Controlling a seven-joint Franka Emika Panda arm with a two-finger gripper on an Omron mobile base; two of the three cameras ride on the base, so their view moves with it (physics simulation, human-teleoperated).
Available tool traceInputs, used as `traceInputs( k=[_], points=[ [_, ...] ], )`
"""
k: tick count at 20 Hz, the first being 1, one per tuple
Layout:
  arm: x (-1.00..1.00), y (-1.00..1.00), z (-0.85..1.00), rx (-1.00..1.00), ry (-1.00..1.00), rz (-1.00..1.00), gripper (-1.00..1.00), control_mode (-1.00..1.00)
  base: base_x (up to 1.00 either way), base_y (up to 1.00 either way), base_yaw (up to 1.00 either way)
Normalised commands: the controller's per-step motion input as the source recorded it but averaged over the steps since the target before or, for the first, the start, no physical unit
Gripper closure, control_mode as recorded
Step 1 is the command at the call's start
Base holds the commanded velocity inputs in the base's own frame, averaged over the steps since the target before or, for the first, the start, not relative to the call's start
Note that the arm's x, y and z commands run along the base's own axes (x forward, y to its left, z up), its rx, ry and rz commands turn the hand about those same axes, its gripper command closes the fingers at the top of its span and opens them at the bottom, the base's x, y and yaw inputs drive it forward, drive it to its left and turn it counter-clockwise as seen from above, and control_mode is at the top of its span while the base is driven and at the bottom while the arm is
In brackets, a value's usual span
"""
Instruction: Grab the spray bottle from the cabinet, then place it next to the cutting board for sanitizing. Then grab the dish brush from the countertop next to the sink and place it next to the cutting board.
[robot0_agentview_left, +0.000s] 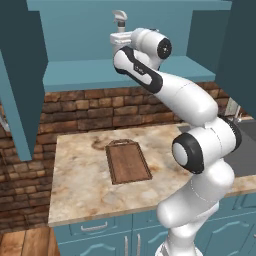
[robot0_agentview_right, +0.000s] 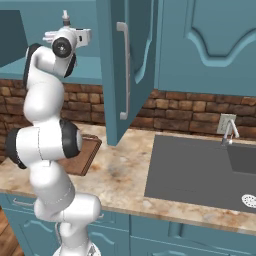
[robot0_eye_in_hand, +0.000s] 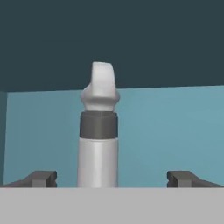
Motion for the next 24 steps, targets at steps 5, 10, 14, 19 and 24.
traceInputs(
  k=[5, 10, 14, 19, 24],
  points=[
    [0.22, 0.28, -0.03, 0.00, 0.00, 0.00, -1.00, -1.00, 0.00, 0.00, 0.00],
    [0.30, 0.23, -0.06, 0.00, 0.00, 0.00, 1.00, -1.00, 0.00, 0.00, 0.00],
    [0.16, 0.08, -0.01, 0.00, 0.01, 0.00, 1.00, -1.00, 0.00, 0.00, 0.00],
    [-0.05, 0.26, 0.00, 0.00, 0.01, 0.00, 1.00, -1.00, 0.00, 0.00, 0.00],
    [-0.56, 0.32, 0.00, 0.00, 0.00, 0.00, 1.00, -1.00, 0.00, 0.00, 0.00]
  ],
)
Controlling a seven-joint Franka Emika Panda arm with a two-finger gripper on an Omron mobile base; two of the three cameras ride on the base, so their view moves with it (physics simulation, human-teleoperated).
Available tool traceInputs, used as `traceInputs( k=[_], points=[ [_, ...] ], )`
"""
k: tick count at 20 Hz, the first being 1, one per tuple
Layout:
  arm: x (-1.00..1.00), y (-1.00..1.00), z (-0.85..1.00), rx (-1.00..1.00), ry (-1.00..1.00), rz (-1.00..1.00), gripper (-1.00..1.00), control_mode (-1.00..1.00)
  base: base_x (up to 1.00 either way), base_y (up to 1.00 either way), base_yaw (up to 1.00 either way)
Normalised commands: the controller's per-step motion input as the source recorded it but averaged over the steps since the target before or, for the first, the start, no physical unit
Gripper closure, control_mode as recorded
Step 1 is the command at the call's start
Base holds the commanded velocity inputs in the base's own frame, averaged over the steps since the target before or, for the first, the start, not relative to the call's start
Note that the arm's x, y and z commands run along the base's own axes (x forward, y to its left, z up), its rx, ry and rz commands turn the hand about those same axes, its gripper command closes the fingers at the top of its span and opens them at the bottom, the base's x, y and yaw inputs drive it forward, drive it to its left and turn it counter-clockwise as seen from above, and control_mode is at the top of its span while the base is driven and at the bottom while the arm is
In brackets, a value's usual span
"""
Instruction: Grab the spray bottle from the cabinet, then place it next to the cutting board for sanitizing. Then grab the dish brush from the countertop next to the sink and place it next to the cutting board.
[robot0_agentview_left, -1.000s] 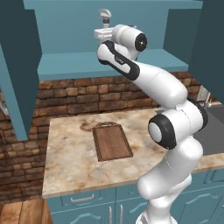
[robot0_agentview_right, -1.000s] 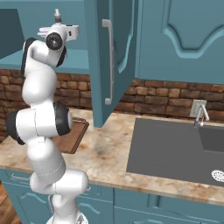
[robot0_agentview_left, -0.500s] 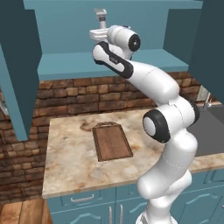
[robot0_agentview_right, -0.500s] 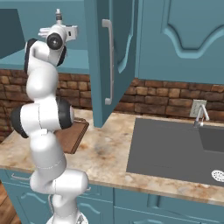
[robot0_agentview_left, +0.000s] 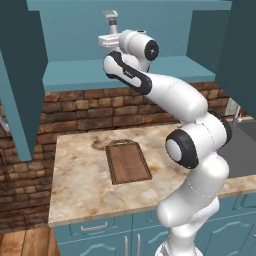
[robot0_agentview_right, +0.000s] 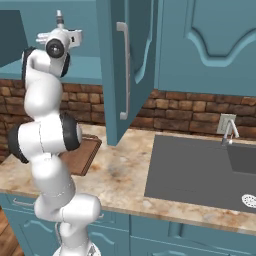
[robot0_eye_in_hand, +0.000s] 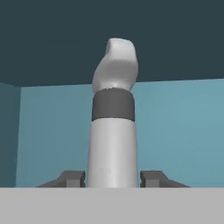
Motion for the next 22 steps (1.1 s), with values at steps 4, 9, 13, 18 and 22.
traceInputs(
  k=[4, 9, 13, 18, 22],
  points=[
    [-0.92, 0.25, 0.00, 0.04, 0.00, 0.00, 1.00, -1.00, 0.00, 0.00, 0.00],
    [-0.99, 0.17, -0.02, 0.05, 0.00, 0.00, 1.00, -1.00, 0.00, 0.00, 0.00],
    [-1.00, 0.11, -0.06, 0.07, 0.00, 0.00, 1.00, -1.00, 0.00, 0.00, 0.00],
    [-1.00, 0.05, -0.06, 0.07, 0.01, -0.01, 1.00, -1.00, 0.00, 0.00, 0.00],
    [-1.00, 0.01, -0.05, 0.05, 0.04, -0.01, 1.00, -1.00, 0.00, 0.00, 0.00]
  ],
)
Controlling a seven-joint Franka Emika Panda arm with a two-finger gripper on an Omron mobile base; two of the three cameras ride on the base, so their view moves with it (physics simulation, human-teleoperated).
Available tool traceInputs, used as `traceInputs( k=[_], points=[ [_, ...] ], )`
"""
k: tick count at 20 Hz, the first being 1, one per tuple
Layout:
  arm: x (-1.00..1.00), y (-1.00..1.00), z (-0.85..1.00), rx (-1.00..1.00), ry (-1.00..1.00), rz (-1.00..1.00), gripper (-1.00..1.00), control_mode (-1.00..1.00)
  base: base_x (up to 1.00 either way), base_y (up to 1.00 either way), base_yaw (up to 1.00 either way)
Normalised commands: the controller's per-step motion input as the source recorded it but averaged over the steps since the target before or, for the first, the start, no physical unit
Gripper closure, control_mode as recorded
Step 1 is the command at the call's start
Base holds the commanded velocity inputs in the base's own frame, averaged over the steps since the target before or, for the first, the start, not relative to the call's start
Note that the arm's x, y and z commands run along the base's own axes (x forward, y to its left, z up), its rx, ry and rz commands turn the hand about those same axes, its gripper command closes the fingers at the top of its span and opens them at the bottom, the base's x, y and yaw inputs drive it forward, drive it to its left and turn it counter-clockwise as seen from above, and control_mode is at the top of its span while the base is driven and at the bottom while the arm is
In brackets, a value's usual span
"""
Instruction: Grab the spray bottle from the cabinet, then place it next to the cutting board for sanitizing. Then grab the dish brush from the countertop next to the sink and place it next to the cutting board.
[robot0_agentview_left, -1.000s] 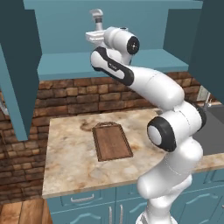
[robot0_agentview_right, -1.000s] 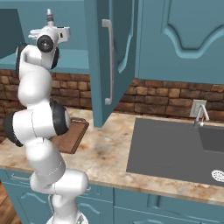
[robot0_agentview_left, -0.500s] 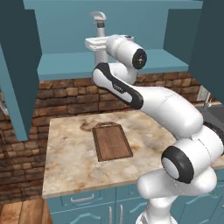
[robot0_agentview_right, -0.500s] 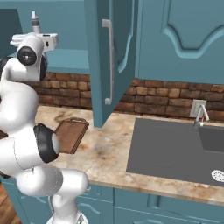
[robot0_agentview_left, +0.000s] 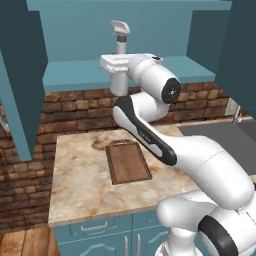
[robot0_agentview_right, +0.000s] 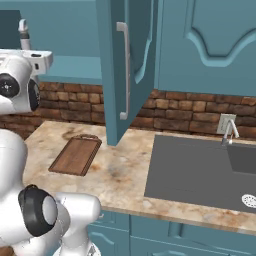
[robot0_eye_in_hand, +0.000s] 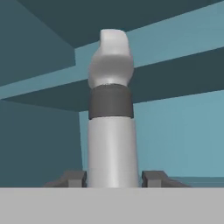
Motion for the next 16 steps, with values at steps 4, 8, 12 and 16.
traceInputs(
  k=[4, 8, 12, 16],
  points=[
    [-0.57, -0.09, -0.14, -0.05, 0.20, 0.00, 1.00, -1.00, 0.00, 0.00, 0.00],
    [-0.56, -0.13, -0.44, -0.16, 0.12, 0.00, 1.00, -1.00, 0.00, 0.00, 0.00],
    [-0.15, -0.33, -0.59, -0.13, 0.01, 0.02, 1.00, -1.00, 0.00, 0.00, 0.00],
    [0.01, -0.54, -0.57, 0.00, 0.00, 0.10, 1.00, -1.00, 0.00, 0.00, 0.00]
  ],
)
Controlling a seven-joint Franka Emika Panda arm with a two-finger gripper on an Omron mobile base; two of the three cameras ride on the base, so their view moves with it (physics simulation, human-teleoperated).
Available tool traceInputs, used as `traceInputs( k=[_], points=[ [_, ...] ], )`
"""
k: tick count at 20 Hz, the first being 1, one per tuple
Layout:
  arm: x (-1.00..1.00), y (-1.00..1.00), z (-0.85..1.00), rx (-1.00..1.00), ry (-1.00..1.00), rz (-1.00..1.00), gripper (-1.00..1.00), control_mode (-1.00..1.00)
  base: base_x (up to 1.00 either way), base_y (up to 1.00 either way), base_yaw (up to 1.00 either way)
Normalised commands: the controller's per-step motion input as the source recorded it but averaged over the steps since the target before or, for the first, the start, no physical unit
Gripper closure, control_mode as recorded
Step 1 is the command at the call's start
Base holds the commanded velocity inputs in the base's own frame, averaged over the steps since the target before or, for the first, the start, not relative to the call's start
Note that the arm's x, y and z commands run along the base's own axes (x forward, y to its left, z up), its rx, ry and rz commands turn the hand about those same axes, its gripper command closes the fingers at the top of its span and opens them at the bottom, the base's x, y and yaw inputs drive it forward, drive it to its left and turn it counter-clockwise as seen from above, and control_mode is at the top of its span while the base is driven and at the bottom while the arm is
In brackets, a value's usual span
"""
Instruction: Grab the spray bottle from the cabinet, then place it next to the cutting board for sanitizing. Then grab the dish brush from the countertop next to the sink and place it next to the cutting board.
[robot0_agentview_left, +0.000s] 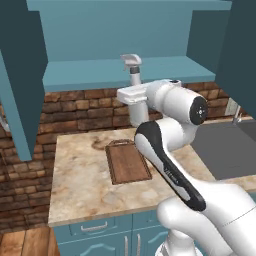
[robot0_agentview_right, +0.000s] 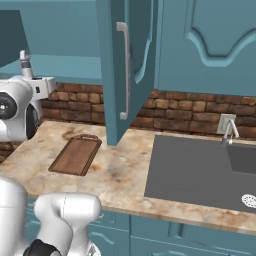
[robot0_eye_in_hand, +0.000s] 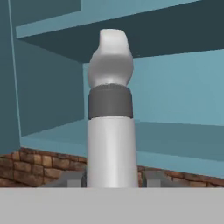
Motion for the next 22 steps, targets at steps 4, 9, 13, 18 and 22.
traceInputs(
  k=[4, 9, 13, 18, 22],
  points=[
    [0.22, -0.47, -0.64, 0.00, 0.00, 0.13, 1.00, -1.00, 0.00, 0.00, 0.00],
    [0.55, -0.03, -0.59, 0.04, 0.00, 0.15, 1.00, -1.00, 0.00, 0.00, 0.00],
    [0.89, -0.01, -0.53, 0.06, 0.00, 0.12, 1.00, -1.00, 0.00, 0.00, 0.00],
    [0.65, -0.02, -0.47, 0.02, 0.00, 0.11, 1.00, -1.00, 0.00, 0.00, 0.00],
    [0.37, -0.14, -0.38, 0.00, -0.01, 0.09, 1.00, -1.00, 0.00, 0.00, 0.00]
  ],
)
